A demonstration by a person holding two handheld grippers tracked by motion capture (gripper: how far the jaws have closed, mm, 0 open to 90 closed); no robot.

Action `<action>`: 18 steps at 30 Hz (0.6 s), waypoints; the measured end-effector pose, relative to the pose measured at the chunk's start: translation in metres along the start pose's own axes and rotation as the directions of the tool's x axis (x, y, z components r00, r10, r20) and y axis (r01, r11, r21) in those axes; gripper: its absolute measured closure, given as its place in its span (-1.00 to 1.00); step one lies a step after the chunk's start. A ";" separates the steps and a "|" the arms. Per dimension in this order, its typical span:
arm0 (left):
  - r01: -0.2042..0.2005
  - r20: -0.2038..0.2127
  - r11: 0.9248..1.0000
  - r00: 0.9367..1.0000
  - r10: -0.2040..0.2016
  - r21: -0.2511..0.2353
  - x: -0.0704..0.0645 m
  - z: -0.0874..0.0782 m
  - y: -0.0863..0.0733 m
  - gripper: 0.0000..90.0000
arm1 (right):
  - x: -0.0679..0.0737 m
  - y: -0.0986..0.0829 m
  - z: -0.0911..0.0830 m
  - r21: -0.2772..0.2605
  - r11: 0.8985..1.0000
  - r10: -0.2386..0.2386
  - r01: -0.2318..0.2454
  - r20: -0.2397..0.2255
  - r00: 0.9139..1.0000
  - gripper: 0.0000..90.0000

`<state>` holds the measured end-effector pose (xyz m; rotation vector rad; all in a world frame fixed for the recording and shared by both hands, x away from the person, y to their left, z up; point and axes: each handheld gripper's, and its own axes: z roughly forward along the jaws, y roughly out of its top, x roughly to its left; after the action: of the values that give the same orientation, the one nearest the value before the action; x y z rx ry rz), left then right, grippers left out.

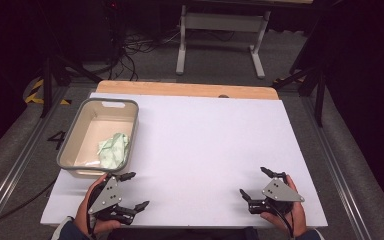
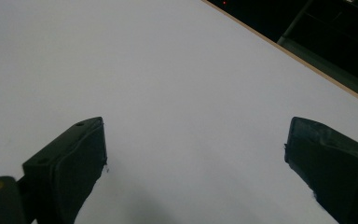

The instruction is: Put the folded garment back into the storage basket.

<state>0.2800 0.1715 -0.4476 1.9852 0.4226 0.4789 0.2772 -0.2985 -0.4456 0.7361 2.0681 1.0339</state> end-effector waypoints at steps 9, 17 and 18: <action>-0.003 -0.003 1.000 1.000 0.003 0.010 0.001 0.003 0.000 -0.78 | 0.004 -0.005 0.000 -0.002 1.000 -0.017 0.017 -0.035 0.999 -0.87; -0.016 0.003 1.000 1.000 0.016 0.012 -0.001 0.006 0.002 -0.78 | 0.004 -0.004 -0.002 -0.025 1.000 -0.005 0.004 -0.038 0.999 -0.87; -0.017 0.006 1.000 1.000 0.017 0.012 -0.001 0.006 0.002 -0.78 | 0.004 -0.005 -0.003 -0.025 1.000 -0.006 0.005 -0.037 0.999 -0.87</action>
<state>0.2825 0.1657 -0.4482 2.0031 0.4065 0.4822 0.2721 -0.2994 -0.4495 0.7032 2.0832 1.0761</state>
